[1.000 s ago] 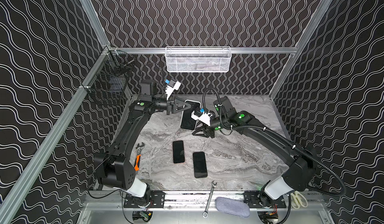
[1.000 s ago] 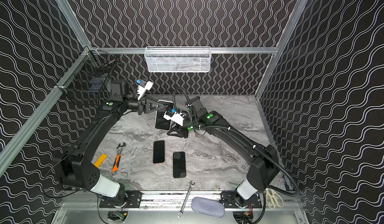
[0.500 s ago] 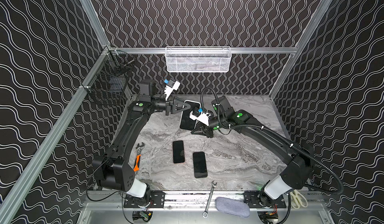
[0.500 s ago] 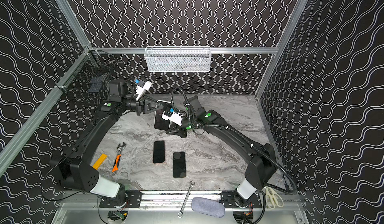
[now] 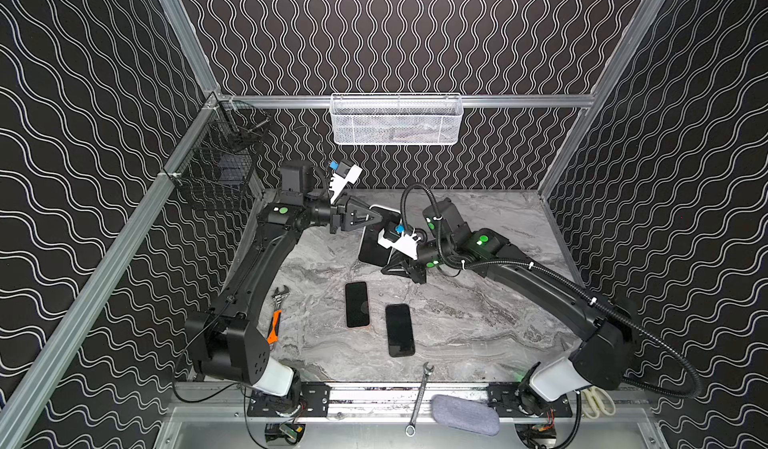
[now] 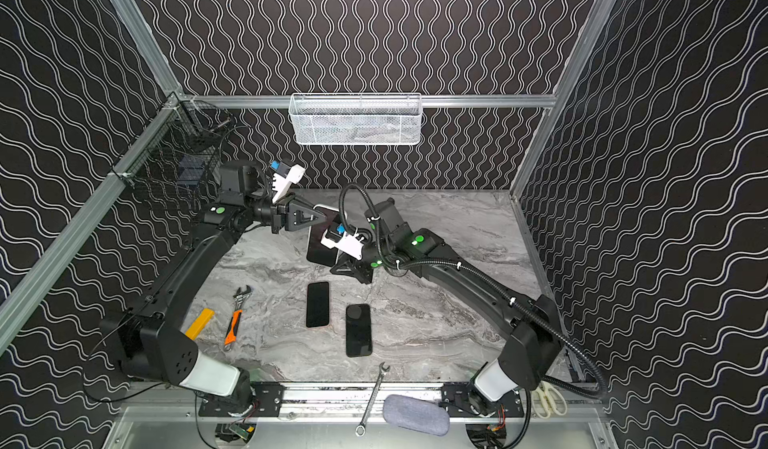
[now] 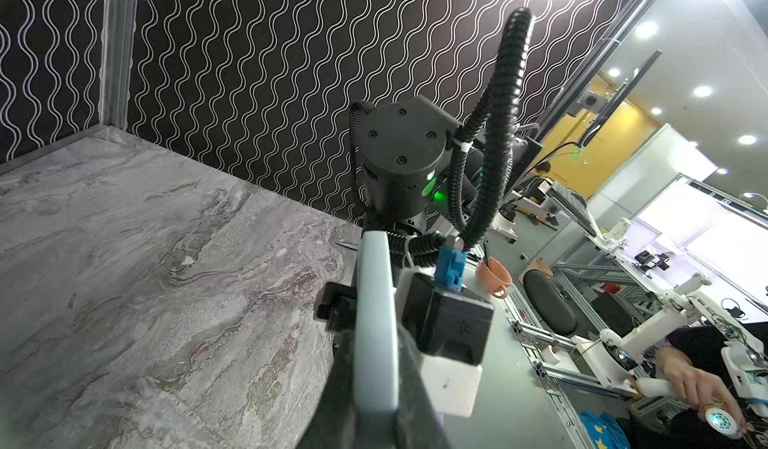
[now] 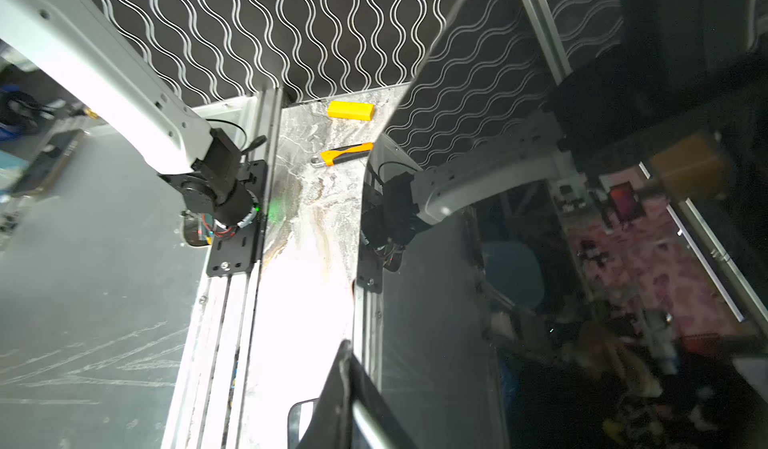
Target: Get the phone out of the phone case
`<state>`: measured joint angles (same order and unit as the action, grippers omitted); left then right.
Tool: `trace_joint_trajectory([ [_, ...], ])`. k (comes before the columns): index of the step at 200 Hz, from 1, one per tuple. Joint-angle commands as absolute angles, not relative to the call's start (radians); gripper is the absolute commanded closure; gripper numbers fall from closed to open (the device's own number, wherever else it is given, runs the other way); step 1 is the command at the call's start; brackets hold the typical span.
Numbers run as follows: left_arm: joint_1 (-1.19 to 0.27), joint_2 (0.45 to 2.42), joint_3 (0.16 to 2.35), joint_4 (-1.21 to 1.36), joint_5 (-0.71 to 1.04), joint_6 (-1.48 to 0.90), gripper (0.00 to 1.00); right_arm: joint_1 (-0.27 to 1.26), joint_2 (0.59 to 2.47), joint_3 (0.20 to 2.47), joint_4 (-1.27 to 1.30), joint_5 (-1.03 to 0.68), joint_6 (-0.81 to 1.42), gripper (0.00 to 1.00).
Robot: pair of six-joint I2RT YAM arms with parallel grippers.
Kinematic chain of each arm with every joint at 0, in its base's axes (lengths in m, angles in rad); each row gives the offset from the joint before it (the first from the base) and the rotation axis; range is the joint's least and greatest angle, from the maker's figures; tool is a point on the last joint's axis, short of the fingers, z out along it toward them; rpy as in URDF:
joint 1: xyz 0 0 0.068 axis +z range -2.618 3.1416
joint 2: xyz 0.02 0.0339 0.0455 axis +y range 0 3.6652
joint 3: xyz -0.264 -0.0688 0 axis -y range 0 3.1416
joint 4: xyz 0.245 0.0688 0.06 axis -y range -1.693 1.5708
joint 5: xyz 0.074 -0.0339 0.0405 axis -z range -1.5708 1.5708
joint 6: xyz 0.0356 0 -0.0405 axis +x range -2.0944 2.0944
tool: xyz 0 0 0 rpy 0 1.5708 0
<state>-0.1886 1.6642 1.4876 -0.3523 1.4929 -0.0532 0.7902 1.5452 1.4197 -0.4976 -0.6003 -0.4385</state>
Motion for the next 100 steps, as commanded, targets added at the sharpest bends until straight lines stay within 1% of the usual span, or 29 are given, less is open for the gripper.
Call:
trace_joint_trajectory([
  [1,-0.195,1.671,1.506,-0.322,1.483,-0.091,1.00,0.807,1.535,1.406,-0.440,-0.507,-0.508,0.96],
  [49,-0.203,1.659,1.511,-0.321,1.513,-0.103,1.00,0.808,1.520,1.370,-0.403,-0.449,-0.533,0.96],
  [100,-0.212,1.646,1.505,-0.319,1.516,-0.109,1.00,0.797,1.517,1.361,-0.385,-0.440,-0.535,0.96],
])
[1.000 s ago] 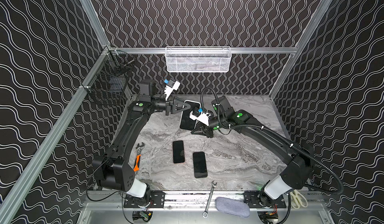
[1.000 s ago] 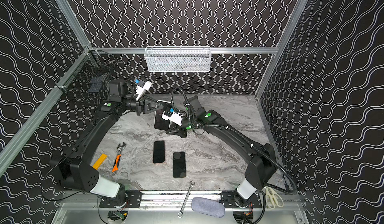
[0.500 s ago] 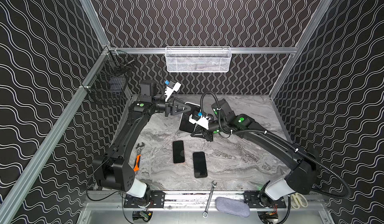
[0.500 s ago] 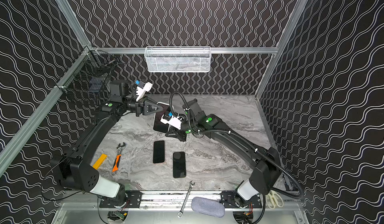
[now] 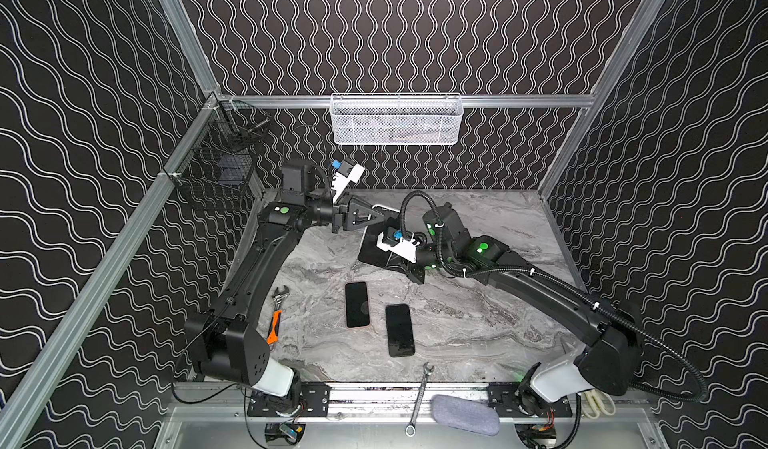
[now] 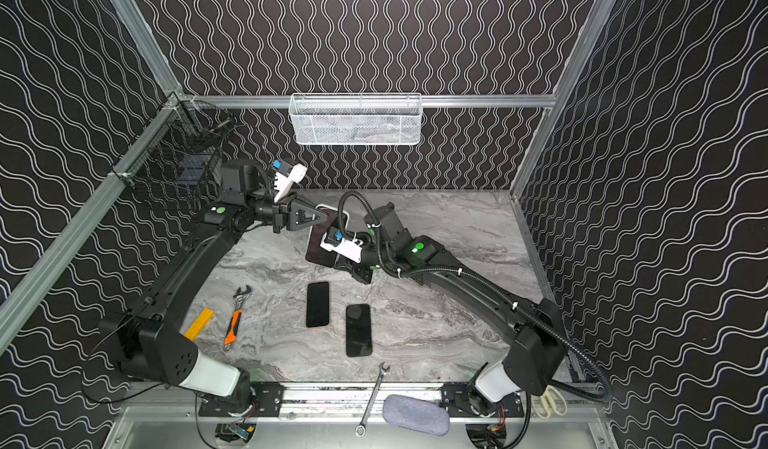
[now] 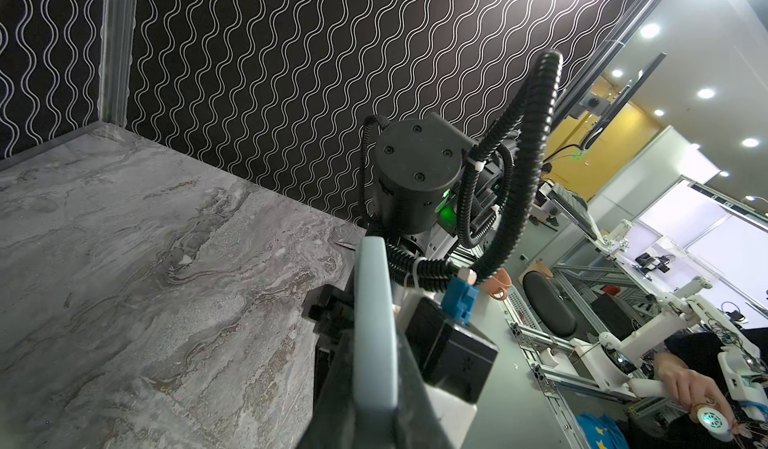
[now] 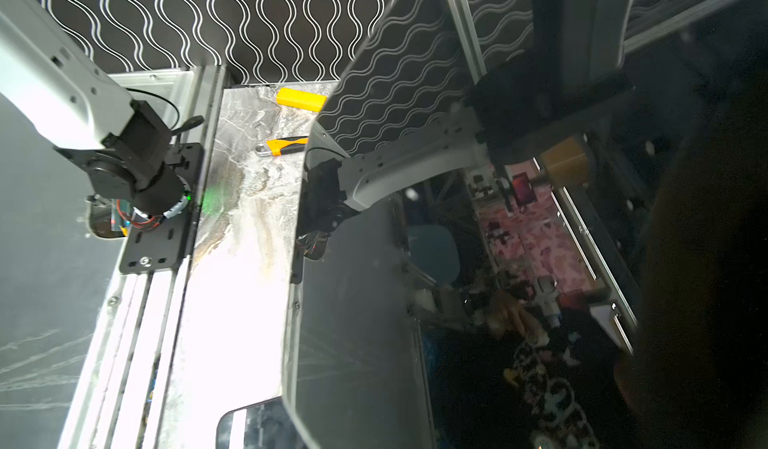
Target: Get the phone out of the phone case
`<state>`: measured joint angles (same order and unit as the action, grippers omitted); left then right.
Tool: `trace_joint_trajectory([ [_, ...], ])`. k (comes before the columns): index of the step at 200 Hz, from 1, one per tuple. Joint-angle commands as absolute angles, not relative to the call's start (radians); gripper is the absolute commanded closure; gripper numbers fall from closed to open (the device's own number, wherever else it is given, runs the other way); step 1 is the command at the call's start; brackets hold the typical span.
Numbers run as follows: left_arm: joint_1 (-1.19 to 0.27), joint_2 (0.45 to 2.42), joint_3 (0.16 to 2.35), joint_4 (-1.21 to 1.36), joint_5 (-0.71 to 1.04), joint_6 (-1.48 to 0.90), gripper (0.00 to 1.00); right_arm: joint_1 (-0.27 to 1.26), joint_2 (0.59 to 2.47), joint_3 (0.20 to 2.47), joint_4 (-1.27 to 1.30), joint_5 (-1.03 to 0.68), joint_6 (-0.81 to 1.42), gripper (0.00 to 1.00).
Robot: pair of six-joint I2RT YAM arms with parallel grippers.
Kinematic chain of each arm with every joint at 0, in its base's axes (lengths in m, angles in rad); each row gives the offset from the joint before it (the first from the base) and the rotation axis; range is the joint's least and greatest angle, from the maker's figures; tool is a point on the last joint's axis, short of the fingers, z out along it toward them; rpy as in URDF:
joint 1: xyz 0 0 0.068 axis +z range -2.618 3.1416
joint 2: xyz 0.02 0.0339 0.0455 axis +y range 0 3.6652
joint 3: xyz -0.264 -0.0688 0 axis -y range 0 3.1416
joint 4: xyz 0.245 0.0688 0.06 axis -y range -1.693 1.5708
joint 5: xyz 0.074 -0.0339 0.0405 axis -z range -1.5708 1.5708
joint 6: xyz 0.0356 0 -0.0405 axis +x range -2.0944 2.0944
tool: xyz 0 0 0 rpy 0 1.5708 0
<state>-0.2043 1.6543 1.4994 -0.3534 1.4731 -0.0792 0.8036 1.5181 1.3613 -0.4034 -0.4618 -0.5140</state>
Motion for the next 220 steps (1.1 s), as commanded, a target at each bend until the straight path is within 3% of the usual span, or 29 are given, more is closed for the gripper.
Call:
trace_joint_trajectory([
  [1,-0.212,1.645,1.505,-0.319,1.517,-0.108,1.00,0.796,1.516,1.361,-0.385,-0.440,-0.535,0.96],
  [85,-0.211,1.632,1.496,-0.295,1.471,-0.145,1.00,0.703,1.437,1.265,-0.251,-0.598,-0.423,0.88],
  [121,-0.212,1.605,1.421,-0.044,1.332,-0.395,1.00,0.668,1.393,1.195,-0.148,-0.692,-0.310,0.82],
  [154,-0.211,1.566,1.360,0.101,1.172,-0.575,1.00,0.644,1.357,1.140,-0.064,-0.740,-0.210,0.72],
  [220,-0.209,1.536,1.269,0.288,0.790,-0.990,1.00,0.565,1.251,0.981,0.111,-0.833,0.054,0.35],
])
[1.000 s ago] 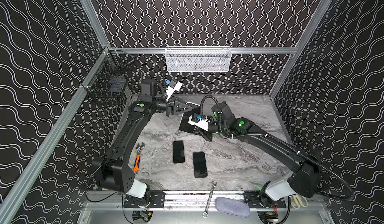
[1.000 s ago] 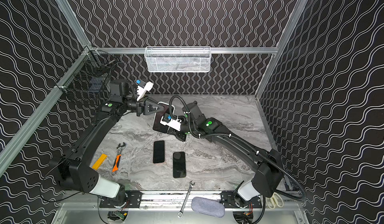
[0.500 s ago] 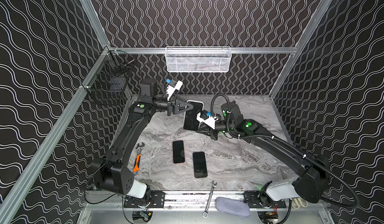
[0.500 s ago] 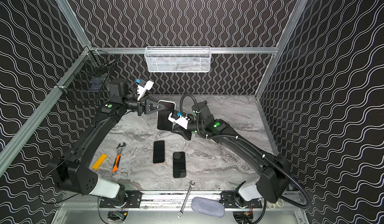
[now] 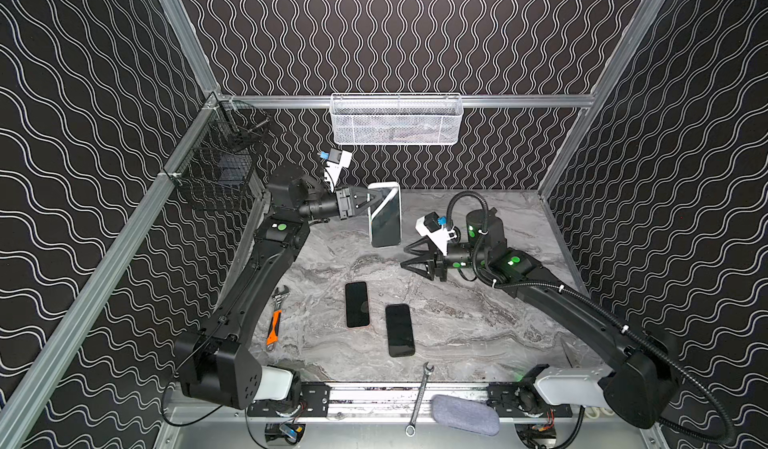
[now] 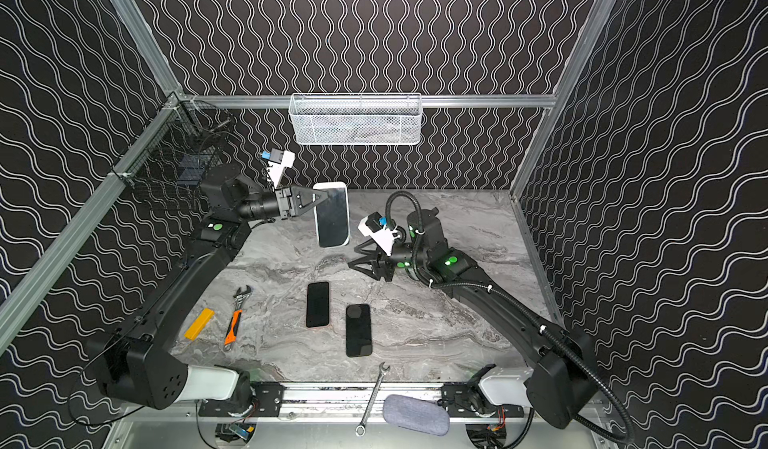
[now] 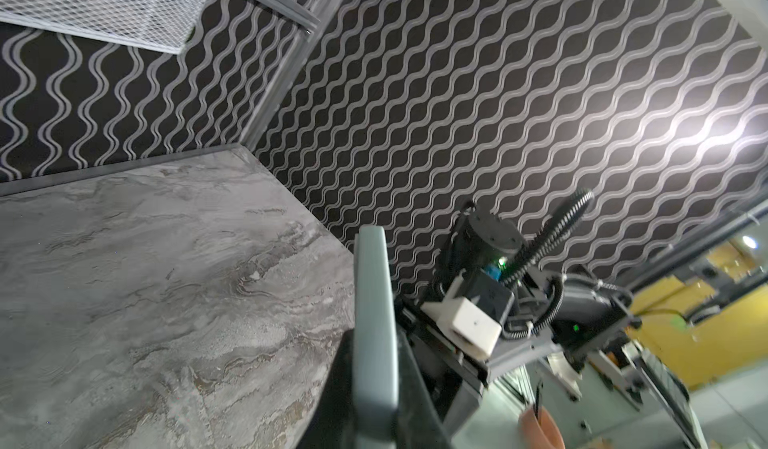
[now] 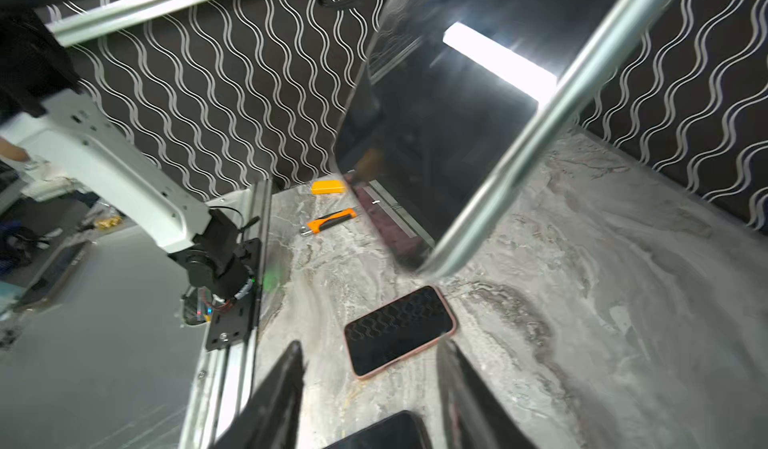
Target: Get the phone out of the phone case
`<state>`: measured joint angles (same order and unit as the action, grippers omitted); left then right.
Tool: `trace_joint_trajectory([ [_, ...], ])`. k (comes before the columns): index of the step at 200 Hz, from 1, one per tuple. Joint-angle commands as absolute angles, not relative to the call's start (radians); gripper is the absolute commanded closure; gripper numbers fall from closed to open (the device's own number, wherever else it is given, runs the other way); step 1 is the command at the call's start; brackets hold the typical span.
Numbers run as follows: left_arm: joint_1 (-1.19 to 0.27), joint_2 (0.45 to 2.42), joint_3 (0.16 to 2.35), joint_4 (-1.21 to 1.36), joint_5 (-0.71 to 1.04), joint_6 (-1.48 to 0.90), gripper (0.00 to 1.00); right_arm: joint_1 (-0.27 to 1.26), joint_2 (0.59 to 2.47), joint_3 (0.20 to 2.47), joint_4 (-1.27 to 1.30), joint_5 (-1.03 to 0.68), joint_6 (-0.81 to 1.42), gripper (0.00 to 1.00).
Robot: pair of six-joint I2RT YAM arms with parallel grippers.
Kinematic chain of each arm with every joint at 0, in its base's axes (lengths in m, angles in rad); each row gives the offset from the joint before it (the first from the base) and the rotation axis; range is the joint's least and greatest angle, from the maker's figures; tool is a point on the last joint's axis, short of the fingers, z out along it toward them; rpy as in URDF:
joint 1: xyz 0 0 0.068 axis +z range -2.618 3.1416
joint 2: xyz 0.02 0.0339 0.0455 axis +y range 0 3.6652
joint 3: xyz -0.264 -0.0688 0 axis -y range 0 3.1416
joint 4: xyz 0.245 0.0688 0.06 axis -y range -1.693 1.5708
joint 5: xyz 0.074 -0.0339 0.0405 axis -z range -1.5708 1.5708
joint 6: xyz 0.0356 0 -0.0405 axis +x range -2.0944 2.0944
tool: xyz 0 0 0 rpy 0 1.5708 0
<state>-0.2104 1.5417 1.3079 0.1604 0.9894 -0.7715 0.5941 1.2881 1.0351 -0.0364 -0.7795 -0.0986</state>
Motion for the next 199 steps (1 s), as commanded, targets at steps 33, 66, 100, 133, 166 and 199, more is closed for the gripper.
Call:
trace_joint_trajectory([
  [33,-0.204,1.508,1.161,0.409,0.655,-1.187,1.00,0.501,1.209,0.905,0.262,-0.800,0.274,0.10],
  [66,-0.204,1.480,1.026,0.574,0.559,-1.378,1.00,0.457,1.193,0.825,0.457,-0.745,0.502,0.00],
  [100,-0.205,1.515,0.913,0.856,0.532,-1.590,1.00,0.450,1.207,0.770,0.599,-0.725,0.622,0.00],
  [133,-0.212,1.530,0.869,0.974,0.522,-1.650,1.00,0.450,1.297,0.744,0.863,-0.824,0.797,0.04],
  [166,-0.220,1.525,0.849,0.989,0.521,-1.653,1.00,0.462,1.422,0.759,1.118,-0.867,0.980,0.10],
  [199,-0.237,1.529,0.839,1.005,0.513,-1.657,1.00,0.490,1.461,0.788,1.124,-0.846,0.956,0.11],
])
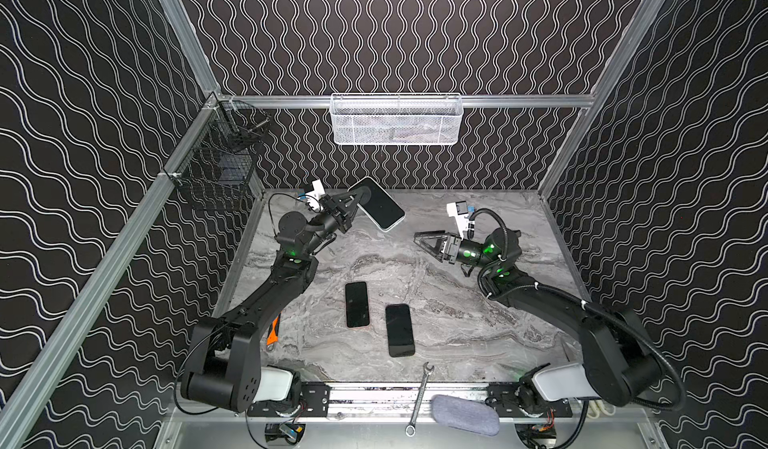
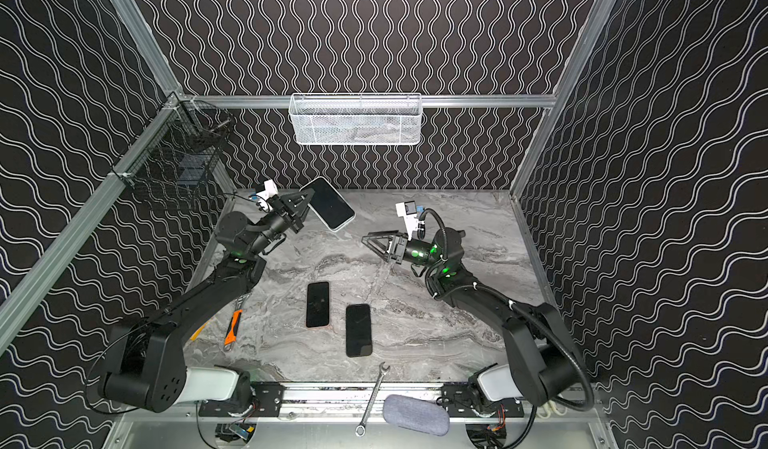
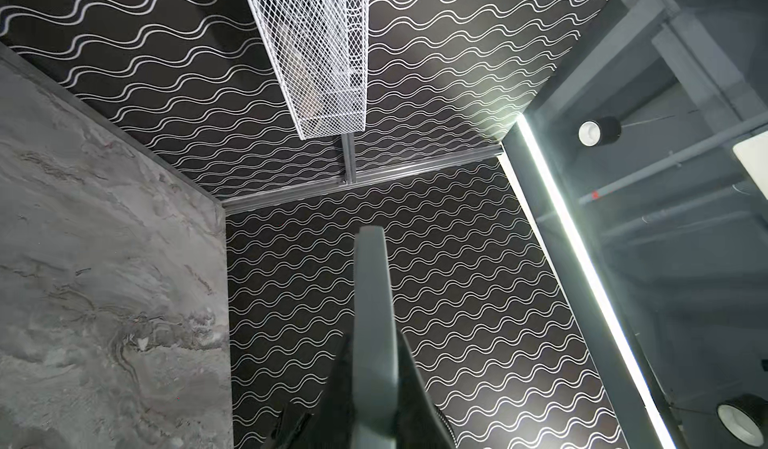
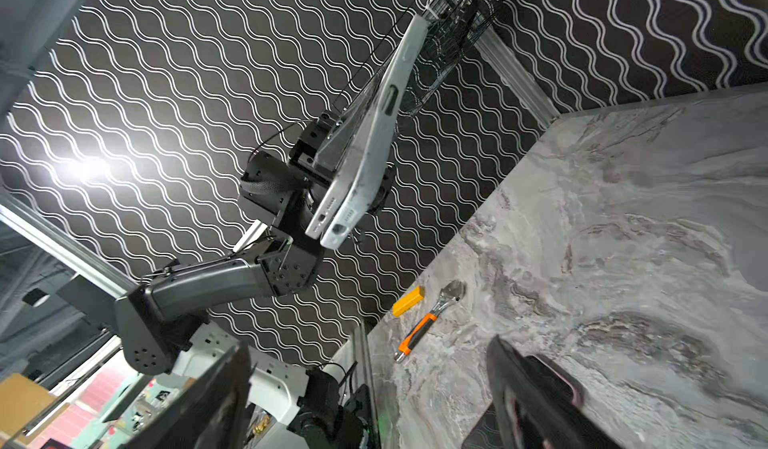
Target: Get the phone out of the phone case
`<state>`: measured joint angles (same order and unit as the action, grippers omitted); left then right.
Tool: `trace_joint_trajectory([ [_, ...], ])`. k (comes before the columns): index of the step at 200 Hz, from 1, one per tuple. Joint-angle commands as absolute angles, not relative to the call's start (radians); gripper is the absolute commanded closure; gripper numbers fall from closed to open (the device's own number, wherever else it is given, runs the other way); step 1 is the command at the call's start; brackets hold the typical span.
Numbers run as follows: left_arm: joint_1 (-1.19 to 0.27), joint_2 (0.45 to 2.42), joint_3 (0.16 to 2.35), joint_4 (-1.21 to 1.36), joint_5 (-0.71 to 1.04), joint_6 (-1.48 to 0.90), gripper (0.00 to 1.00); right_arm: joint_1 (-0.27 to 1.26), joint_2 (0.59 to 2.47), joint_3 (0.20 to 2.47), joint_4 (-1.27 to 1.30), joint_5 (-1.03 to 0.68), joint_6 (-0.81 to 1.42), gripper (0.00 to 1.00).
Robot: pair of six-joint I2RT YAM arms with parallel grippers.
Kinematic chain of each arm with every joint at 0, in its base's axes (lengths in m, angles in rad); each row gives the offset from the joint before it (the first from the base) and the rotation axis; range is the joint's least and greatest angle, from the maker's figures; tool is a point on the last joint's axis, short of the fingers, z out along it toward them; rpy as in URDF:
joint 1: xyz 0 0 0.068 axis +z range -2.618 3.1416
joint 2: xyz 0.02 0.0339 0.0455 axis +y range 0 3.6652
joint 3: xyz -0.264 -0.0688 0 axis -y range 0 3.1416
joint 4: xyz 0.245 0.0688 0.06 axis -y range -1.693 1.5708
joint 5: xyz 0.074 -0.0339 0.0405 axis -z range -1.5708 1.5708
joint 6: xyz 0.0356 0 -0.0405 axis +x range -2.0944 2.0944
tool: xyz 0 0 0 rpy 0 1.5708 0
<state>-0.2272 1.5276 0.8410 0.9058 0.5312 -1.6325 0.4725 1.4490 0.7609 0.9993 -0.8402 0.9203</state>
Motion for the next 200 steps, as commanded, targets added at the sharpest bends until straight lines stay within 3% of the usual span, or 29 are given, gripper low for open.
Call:
trace_joint_trajectory([
  [1,-0.237,1.530,0.839,1.005,0.514,-1.658,1.00,0.491,1.461,0.790,1.121,-0.845,0.953,0.11],
  [200,-0.311,1.511,0.841,1.046,0.502,-1.718,1.00,0.505,1.585,0.879,1.137,-0.826,0.970,0.14],
])
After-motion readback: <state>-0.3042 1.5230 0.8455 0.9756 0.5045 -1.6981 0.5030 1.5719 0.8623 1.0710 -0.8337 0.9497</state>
